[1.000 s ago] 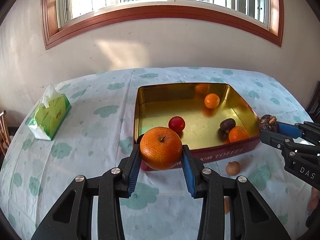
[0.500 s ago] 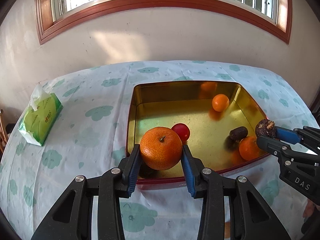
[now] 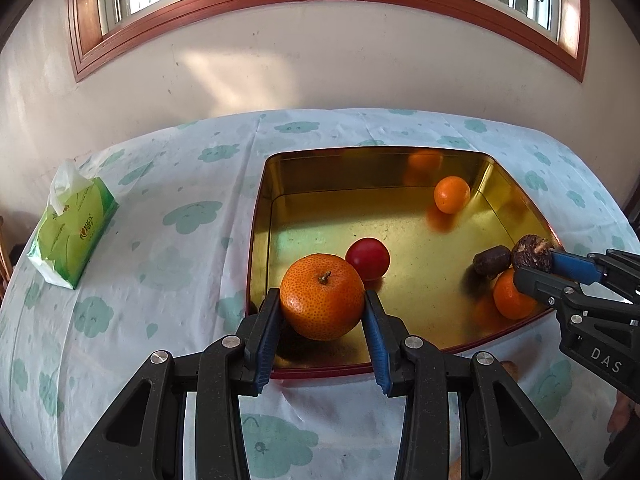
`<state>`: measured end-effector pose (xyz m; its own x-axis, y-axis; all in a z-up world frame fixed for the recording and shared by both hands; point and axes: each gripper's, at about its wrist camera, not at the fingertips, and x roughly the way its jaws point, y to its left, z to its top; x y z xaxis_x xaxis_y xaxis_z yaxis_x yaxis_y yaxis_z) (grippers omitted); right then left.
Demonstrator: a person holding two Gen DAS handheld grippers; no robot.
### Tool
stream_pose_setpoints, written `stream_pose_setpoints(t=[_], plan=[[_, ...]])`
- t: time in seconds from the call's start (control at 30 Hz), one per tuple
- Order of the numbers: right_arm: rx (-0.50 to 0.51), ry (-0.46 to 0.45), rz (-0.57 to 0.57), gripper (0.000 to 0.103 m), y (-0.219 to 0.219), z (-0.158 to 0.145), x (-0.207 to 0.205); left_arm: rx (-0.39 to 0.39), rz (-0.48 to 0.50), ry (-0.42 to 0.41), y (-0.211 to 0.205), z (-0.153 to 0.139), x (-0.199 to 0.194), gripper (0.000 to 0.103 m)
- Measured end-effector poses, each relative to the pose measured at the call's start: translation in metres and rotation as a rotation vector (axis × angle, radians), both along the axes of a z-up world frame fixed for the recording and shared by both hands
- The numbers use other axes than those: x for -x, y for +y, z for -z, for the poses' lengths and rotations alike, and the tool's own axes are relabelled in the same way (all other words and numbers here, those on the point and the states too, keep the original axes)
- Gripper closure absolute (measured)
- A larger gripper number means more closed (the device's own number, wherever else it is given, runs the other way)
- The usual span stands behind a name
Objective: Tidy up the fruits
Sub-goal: 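Carry the mandarin and dried fruit over the tin and open both grippers, then move both grippers back toward the brown round fruits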
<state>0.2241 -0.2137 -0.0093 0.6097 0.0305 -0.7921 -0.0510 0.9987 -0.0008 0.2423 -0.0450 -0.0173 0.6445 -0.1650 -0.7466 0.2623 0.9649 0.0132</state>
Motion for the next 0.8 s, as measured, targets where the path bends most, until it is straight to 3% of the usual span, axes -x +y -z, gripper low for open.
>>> stream_pose_setpoints(t=[0.33,0.53,0.8], plan=[[0.014,-0.002,-0.004,0.067,0.004,0.001,-0.001,-0.014,-0.006,-0.001,-0.003,0.002,-0.003,0.061],[0.018,-0.012,-0.006,0.059,0.004,-0.001,0.000,-0.005,-0.006,0.006,-0.002,0.002,-0.005,0.060],[0.010,-0.026,0.005,0.058,0.002,-0.010,0.013,0.003,-0.009,-0.013,0.002,-0.004,0.009,0.051]])
